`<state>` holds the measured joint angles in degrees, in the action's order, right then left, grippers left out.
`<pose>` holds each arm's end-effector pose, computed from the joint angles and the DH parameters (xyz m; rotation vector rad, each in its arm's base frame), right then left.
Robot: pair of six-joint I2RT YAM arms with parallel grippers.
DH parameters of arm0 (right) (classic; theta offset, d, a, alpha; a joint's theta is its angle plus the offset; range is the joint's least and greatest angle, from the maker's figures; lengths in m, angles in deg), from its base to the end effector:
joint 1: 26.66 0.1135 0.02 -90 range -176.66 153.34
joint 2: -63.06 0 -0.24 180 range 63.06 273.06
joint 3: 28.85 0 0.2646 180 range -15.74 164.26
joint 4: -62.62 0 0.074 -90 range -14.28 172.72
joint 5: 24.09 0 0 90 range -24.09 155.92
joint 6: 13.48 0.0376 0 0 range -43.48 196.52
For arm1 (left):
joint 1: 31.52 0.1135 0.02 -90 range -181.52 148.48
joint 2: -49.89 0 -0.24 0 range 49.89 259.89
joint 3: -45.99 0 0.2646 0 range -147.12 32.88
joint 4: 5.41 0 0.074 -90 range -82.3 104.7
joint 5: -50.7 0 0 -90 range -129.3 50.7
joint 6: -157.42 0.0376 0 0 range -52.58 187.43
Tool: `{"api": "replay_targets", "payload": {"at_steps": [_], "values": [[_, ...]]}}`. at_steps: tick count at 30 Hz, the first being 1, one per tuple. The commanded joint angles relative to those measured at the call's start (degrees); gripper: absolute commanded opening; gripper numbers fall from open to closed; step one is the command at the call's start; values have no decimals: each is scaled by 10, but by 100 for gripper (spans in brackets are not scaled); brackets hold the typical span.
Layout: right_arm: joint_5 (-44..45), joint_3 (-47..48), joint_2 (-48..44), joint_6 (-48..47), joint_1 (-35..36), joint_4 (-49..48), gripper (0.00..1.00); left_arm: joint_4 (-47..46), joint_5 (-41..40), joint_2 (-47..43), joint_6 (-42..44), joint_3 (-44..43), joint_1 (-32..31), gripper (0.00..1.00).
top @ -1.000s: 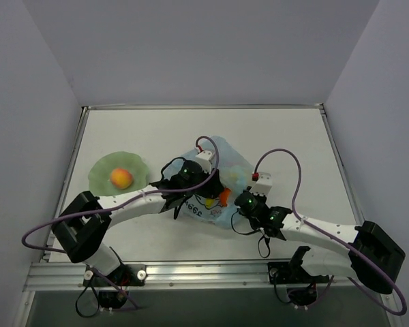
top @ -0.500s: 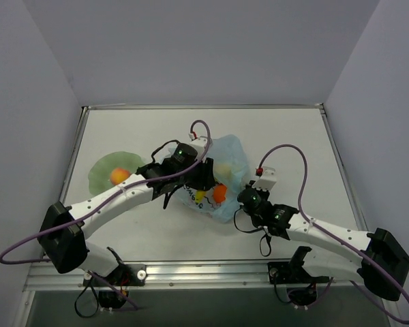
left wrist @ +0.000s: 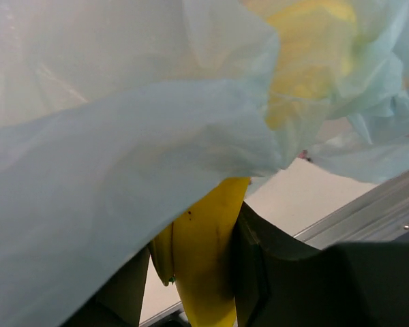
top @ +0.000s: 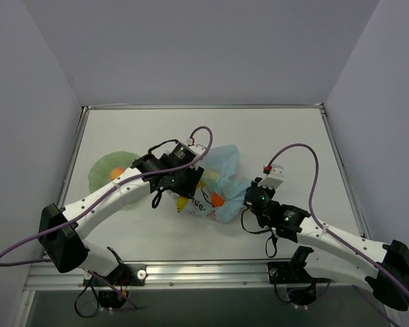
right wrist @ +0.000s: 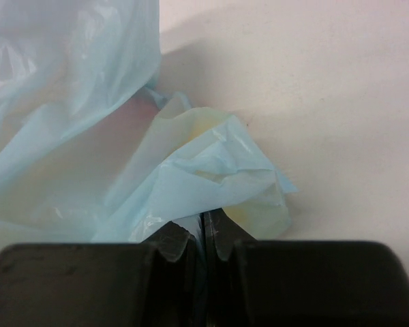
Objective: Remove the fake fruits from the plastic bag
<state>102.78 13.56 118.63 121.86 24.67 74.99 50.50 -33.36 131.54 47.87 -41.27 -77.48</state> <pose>0.1650 0.1701 0.2064 0.3012 1.9290 0.4767 0.2194 -0.2325 0.2911 0.6280 2.4677 -0.6084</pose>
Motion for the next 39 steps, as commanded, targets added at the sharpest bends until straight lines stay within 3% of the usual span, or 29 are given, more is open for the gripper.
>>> {"api": "replay_targets", "payload": {"at_steps": [1,5,14,20,26,31,39], "values": [[49,10,-34,1,-15,27,0,108,-114,-33,28,-42,6,2],[-30,12,-43,-25,-7,23,0,44,-185,-68,-9,-43,6,2],[-195,16,-119,-46,77,51,0,-17,-203,3,-5,-63,6,2],[-177,45,-115,-74,73,51,0,-33,-205,14,-5,-58,6,2],[-125,52,-98,-68,4,53,0,-20,-142,3,7,-64,4,2],[-123,40,-100,-70,-63,53,0,52,-79,-57,23,-52,7,2],[-137,30,-79,-76,-72,40,0,100,-31,-184,2,15,23,2]]}}
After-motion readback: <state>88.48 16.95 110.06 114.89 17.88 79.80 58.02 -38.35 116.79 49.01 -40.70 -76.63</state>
